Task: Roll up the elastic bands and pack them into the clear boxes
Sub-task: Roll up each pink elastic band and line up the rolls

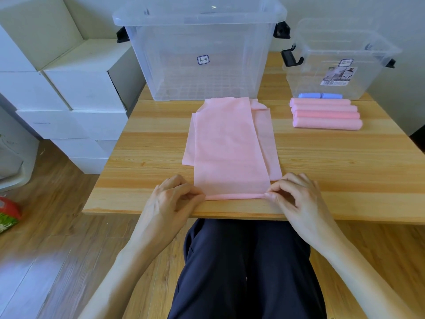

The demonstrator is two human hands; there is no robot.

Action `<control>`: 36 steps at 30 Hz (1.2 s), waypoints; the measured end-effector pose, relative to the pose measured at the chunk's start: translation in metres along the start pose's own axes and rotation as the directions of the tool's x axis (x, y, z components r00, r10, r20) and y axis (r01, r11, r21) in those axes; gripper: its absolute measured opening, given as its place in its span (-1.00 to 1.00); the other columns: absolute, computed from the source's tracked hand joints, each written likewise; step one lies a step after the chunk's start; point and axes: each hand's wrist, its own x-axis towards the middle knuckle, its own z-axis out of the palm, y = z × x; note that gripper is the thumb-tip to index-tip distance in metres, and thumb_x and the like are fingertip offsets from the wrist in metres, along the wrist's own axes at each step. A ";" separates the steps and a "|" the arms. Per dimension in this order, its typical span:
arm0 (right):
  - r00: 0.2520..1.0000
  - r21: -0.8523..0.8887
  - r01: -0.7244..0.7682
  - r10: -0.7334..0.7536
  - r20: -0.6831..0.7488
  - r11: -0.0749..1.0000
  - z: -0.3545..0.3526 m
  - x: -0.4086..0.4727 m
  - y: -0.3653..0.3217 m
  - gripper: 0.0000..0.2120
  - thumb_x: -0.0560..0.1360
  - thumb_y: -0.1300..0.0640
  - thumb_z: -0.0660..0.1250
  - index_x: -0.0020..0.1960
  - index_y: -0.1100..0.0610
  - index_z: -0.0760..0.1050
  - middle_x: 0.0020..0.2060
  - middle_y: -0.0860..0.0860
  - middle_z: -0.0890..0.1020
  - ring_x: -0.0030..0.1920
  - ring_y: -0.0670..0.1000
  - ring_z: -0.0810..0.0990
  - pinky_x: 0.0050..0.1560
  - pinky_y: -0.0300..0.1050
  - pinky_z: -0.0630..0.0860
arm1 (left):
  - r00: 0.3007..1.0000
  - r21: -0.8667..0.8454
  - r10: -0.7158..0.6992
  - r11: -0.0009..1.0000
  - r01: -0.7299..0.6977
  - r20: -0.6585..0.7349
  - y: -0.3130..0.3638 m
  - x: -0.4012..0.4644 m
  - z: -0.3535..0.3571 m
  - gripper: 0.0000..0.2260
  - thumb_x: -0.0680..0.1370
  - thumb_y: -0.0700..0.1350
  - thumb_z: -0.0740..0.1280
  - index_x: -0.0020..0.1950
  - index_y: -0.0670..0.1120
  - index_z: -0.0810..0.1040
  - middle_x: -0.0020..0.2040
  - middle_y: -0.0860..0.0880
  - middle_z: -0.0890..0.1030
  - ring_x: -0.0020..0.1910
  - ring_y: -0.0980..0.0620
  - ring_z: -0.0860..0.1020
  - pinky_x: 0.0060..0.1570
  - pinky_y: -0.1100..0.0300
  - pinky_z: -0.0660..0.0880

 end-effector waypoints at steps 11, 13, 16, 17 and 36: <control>0.999 0.063 -0.019 0.022 -0.047 0.998 0.005 -0.001 0.000 -0.82 0.48 -0.10 0.39 -0.16 0.00 0.61 -0.20 -0.18 0.53 -0.07 -0.10 0.41 0.11 -0.30 0.22 | 0.996 0.016 0.091 0.996 -0.090 -0.018 0.000 -0.002 0.004 -0.88 0.59 -0.13 0.36 0.00 0.09 0.64 -0.07 0.23 0.48 -0.04 0.21 0.49 -0.05 0.13 0.46; 0.999 0.074 0.002 0.002 -0.046 0.997 0.005 -0.003 0.001 -0.73 0.48 -0.20 0.30 -0.13 -0.03 0.63 -0.19 -0.17 0.54 -0.05 -0.11 0.41 0.11 -0.33 0.21 | 0.993 0.037 0.112 0.993 -0.111 -0.025 -0.002 -0.005 0.004 -0.87 0.57 -0.08 0.32 0.00 0.11 0.65 -0.06 0.26 0.47 -0.04 0.22 0.48 -0.03 0.18 0.44; 0.998 0.105 -0.002 0.008 -0.055 0.995 0.005 -0.002 0.001 -0.71 0.45 -0.26 0.34 -0.14 -0.05 0.64 -0.18 -0.17 0.54 -0.01 -0.16 0.42 0.10 -0.31 0.22 | 0.997 0.015 0.080 0.997 -0.080 -0.019 -0.002 -0.005 0.002 -0.84 0.54 0.06 0.30 0.00 0.12 0.67 -0.06 0.27 0.48 -0.02 0.21 0.49 0.01 0.25 0.43; 0.998 0.107 -0.005 0.011 -0.055 0.994 0.004 -0.001 0.000 -0.69 0.44 -0.24 0.31 -0.14 -0.03 0.65 -0.19 -0.16 0.55 -0.02 -0.15 0.41 0.10 -0.29 0.22 | 0.997 0.013 0.071 0.997 -0.071 -0.014 -0.002 -0.004 0.002 -0.84 0.54 0.08 0.30 -0.01 0.12 0.67 -0.06 0.26 0.49 -0.02 0.20 0.49 0.01 0.26 0.42; 0.998 0.112 -0.060 0.059 0.011 0.992 -0.004 0.002 -0.004 -0.71 0.34 -0.29 0.32 -0.18 -0.10 0.63 -0.20 -0.18 0.54 0.03 -0.19 0.41 0.12 -0.29 0.23 | 0.991 0.041 0.137 0.990 -0.137 0.013 -0.004 0.003 0.001 -0.82 0.59 -0.16 0.26 0.02 0.06 0.63 -0.05 0.24 0.45 -0.04 0.20 0.48 -0.02 0.32 0.38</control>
